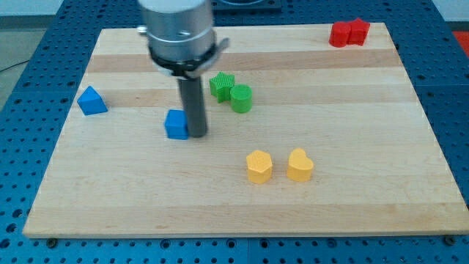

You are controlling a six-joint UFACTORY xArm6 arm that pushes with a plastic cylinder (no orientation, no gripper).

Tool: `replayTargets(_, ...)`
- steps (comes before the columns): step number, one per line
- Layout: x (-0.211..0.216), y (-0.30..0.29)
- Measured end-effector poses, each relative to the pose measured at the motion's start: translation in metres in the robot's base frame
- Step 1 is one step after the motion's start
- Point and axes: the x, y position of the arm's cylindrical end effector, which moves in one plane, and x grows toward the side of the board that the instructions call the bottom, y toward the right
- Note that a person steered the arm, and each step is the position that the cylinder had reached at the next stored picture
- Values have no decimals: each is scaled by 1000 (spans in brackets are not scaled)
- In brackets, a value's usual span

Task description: Push the blue cube into the blue triangle

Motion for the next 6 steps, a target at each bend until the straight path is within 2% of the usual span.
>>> replayTargets(1, 0, -38)
replayTargets(3, -31, -64)
replayTargets(4, -31, -89)
replayTargets(6, -31, -100)
